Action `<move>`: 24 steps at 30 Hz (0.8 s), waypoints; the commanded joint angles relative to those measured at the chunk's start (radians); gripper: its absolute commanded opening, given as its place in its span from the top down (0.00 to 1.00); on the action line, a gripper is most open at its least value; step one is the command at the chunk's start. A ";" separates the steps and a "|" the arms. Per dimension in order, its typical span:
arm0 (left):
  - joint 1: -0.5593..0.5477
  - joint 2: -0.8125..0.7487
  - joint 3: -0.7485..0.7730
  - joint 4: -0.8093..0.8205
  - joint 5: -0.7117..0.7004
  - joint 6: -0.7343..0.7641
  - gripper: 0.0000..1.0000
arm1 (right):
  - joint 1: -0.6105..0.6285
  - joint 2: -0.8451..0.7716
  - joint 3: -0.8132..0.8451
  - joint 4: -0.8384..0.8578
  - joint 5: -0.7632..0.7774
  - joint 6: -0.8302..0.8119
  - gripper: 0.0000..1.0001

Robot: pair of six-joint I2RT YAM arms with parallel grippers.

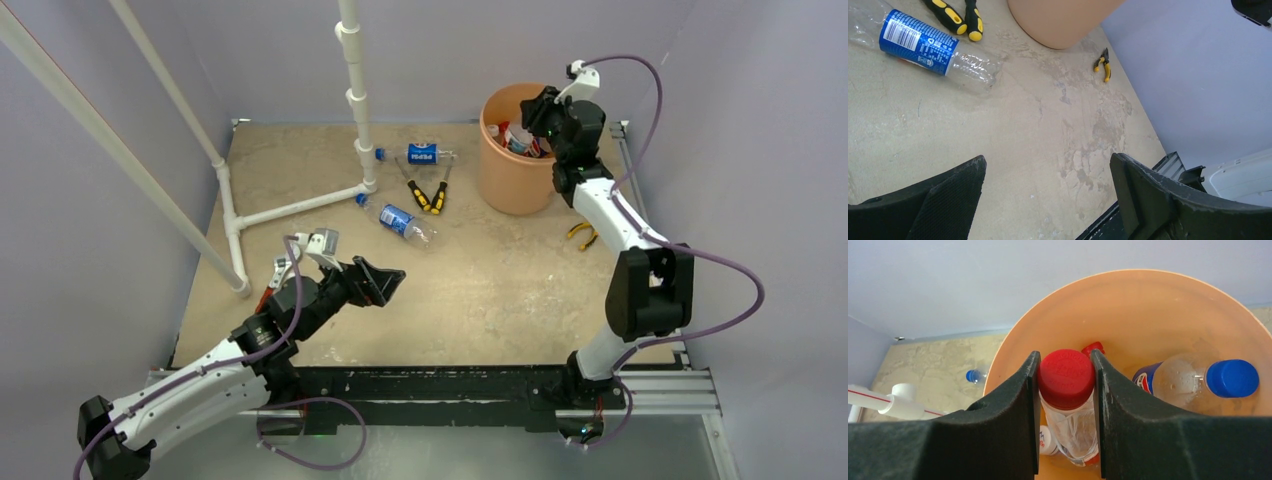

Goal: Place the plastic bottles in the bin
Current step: Place the plastic bottle in the trash bin.

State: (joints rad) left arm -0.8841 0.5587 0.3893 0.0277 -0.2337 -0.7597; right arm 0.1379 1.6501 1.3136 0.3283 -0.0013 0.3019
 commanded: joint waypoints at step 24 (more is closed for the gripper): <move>-0.001 0.029 0.015 0.022 0.023 -0.016 0.07 | 0.033 -0.055 0.090 0.022 0.203 -0.049 1.00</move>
State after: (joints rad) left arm -0.8841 0.5846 0.3882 0.0269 -0.2161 -0.7746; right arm 0.1776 1.5906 1.3159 0.3283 0.1406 0.2676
